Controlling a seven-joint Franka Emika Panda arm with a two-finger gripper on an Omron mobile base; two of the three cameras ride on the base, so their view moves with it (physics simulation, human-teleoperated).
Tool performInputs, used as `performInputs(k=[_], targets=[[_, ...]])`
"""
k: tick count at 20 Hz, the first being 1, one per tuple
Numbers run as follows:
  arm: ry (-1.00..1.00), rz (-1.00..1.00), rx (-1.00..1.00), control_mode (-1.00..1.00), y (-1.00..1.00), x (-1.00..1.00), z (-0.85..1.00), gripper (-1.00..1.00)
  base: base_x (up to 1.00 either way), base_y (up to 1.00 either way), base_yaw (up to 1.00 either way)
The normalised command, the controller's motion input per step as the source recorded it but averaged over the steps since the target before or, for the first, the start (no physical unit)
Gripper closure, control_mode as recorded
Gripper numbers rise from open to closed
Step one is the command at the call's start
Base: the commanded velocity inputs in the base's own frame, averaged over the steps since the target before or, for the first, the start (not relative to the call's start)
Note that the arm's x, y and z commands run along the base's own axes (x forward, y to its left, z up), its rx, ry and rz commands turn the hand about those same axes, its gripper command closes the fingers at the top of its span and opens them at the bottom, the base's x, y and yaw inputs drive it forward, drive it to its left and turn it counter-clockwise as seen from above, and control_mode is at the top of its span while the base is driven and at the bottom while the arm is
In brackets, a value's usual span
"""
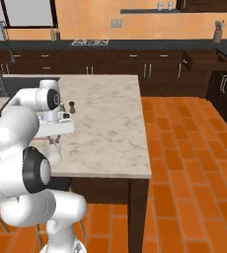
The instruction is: Take a straw from the drawer in front and place it inside the glass cup on the dining counter.
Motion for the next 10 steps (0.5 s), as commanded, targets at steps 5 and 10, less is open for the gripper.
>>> performInputs(k=[5,10], targets=[[0.02,-0.12,0.0,-1.0,0.14,0.25,0.11,1.0,0.48,0.38,-0.23],[-0.05,-0.08,-0.23,-1.0,0.01,0.09,0.51,1.0,0.0,0.0,0.0]])
